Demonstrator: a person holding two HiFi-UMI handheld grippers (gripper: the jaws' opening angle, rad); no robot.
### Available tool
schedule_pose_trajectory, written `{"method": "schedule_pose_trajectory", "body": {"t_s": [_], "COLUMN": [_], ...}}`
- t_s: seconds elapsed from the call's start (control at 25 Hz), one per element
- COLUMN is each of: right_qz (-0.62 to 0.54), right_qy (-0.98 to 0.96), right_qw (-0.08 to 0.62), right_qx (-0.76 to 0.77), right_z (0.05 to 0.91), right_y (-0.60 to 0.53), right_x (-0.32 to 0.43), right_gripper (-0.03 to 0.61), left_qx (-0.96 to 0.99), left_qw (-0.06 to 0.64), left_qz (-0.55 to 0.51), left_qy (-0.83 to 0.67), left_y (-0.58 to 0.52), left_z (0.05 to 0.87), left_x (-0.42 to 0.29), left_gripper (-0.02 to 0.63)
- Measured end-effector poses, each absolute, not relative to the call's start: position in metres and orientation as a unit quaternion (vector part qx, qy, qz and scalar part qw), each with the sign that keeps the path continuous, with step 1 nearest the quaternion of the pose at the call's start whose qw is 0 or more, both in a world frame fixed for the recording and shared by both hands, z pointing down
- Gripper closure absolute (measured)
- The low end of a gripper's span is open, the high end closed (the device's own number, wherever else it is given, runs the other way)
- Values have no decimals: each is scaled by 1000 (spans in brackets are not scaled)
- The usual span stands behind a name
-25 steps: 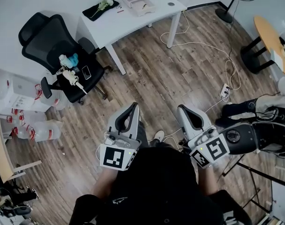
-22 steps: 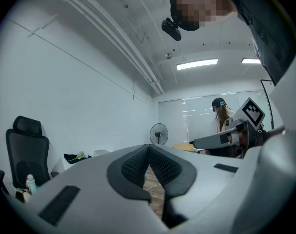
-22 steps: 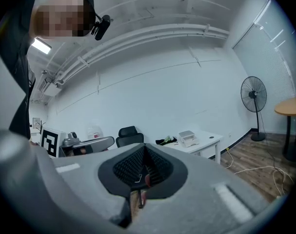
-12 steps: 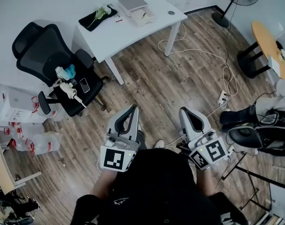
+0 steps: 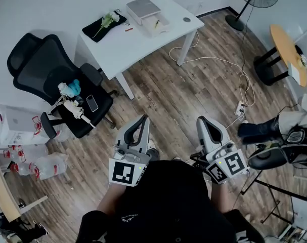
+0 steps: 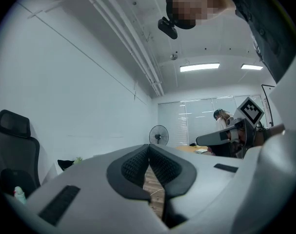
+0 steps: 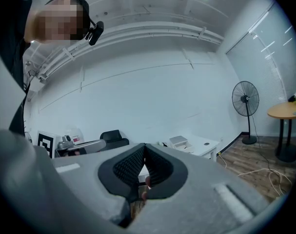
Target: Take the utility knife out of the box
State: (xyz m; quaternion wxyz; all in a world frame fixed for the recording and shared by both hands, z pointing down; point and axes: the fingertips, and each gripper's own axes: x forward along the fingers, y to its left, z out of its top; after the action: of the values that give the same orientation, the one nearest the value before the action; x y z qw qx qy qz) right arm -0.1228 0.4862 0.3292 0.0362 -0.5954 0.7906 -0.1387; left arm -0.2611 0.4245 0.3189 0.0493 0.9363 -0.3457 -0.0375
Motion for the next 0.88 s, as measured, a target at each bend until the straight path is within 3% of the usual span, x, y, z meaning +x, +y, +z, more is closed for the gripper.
{"method": "schedule_pose_trajectory", "body": {"t_s": [0.48,0.72,0.88], "right_qz": [-132,-136,-134], "right_qy": [780,783,795], "right_qw": [38,42,46], "right_qx": [-610,-605,-591], "right_z": [331,338,340], "right_y": [434,415,392], "right_x": [-141,-128,-118], "right_gripper": [574,574,574], "left_qx": [938,933,926], "left_qw": [27,48,15], "left_qz": [-32,-43,-34], "left_qy": [-344,-355,-376], "left_y": [364,346,328], "left_z": [325,326,326], "left_x": [-289,-279,-279], "left_gripper": [607,607,607]}}
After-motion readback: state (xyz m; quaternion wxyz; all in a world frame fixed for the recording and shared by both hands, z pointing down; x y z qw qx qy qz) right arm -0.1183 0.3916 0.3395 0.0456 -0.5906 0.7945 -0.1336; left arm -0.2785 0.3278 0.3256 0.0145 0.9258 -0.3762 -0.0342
